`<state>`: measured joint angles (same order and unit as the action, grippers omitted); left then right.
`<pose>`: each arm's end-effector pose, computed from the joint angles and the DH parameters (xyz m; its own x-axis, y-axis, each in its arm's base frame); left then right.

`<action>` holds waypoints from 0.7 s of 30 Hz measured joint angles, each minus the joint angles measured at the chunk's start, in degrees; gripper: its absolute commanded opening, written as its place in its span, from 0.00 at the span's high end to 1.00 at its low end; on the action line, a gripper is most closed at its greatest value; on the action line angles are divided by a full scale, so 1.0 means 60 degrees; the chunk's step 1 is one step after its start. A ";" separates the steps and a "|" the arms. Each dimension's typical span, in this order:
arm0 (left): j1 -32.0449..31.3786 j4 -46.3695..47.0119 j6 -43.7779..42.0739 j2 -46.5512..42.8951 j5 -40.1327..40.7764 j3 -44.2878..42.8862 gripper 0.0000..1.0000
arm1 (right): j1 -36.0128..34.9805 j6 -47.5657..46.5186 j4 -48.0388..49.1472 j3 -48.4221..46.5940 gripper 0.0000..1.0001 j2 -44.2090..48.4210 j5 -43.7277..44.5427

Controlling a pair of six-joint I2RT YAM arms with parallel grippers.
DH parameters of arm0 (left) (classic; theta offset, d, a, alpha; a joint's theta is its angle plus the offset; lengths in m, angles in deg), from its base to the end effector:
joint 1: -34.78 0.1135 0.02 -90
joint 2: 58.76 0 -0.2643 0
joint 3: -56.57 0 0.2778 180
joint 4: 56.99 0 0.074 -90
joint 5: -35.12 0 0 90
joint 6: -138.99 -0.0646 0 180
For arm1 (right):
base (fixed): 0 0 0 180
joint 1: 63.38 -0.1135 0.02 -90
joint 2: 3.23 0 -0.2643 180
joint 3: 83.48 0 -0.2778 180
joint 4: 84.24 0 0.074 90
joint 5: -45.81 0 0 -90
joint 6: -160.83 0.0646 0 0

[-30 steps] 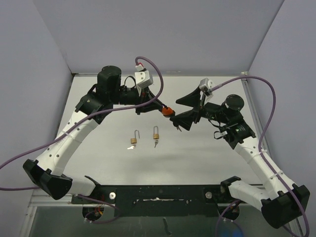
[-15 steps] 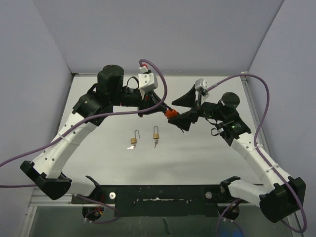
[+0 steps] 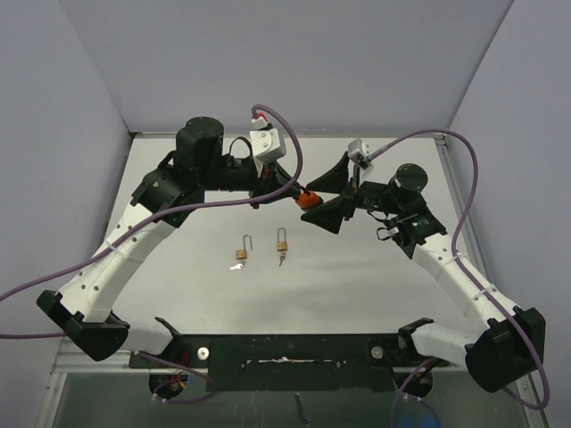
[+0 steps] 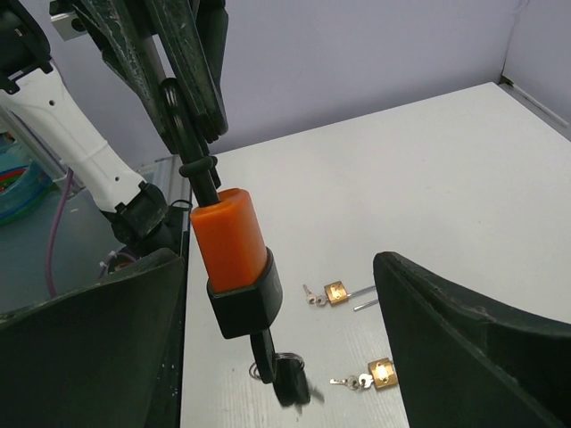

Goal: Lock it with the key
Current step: Lock the lock.

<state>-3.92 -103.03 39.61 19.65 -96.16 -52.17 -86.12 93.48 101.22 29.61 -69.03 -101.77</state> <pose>0.2267 -0.2362 0.4795 -0.0511 0.1979 -0.9789 0.9870 0.1593 -0.0194 0.2531 0.1652 0.3724 -0.2803 0.1064 -0.9540 -0.9457 0.1401 0.2934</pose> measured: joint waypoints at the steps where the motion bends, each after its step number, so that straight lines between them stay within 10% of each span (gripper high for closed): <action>1: 0.0000 0.0025 0.0025 0.0000 0.0029 0.0000 1.00 | 0.0000 0.0044 0.0047 0.0000 0.13 -0.0015 -0.0015; 16: 0.0000 0.0816 0.0867 0.0000 0.0244 0.0062 1.00 | -0.0051 0.0372 0.0951 0.0022 0.39 -0.0029 0.0240; 21: 0.0000 0.0954 0.1035 0.0000 0.0255 0.0095 1.00 | -0.0124 0.0499 0.1239 0.0080 0.86 -0.0084 0.0266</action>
<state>-3.92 -97.30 45.81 19.65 -94.63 -51.61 -86.86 96.48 108.65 30.09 -69.53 -100.18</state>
